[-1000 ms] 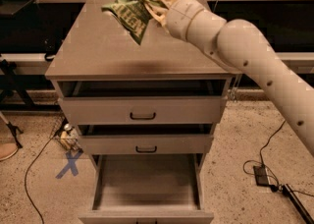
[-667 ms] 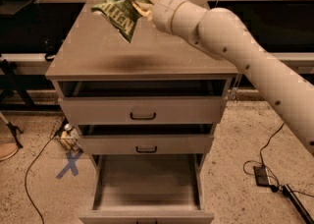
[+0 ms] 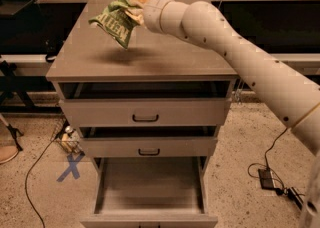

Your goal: Pick green jalapeno chip bag from bottom drawer and place on counter

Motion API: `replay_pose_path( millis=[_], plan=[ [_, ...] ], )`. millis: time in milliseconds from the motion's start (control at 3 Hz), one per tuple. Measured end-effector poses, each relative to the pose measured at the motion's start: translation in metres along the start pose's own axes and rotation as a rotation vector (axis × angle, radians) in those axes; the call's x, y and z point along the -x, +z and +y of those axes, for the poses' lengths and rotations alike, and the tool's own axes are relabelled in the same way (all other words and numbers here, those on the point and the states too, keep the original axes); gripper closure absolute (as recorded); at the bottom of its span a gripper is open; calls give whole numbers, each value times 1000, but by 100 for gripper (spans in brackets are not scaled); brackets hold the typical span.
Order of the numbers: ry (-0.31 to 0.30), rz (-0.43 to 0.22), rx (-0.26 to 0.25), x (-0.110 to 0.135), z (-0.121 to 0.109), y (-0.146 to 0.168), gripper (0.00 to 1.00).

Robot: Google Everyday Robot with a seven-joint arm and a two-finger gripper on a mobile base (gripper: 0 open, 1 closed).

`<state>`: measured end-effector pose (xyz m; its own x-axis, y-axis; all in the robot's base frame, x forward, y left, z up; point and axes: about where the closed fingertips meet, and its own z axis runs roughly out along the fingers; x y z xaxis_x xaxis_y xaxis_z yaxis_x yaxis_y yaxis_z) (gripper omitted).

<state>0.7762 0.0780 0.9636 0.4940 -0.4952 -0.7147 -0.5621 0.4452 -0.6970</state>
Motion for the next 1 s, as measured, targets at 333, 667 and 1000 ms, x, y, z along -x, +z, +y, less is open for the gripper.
replay_pose_path(
  millis=[333,667,1000],
  plan=[
    [18,21,16,-12,0,9,15],
    [30,27,-13,-22,-10,3,0],
    [44,49,-88,-40,-37,-28,0]
  ],
)
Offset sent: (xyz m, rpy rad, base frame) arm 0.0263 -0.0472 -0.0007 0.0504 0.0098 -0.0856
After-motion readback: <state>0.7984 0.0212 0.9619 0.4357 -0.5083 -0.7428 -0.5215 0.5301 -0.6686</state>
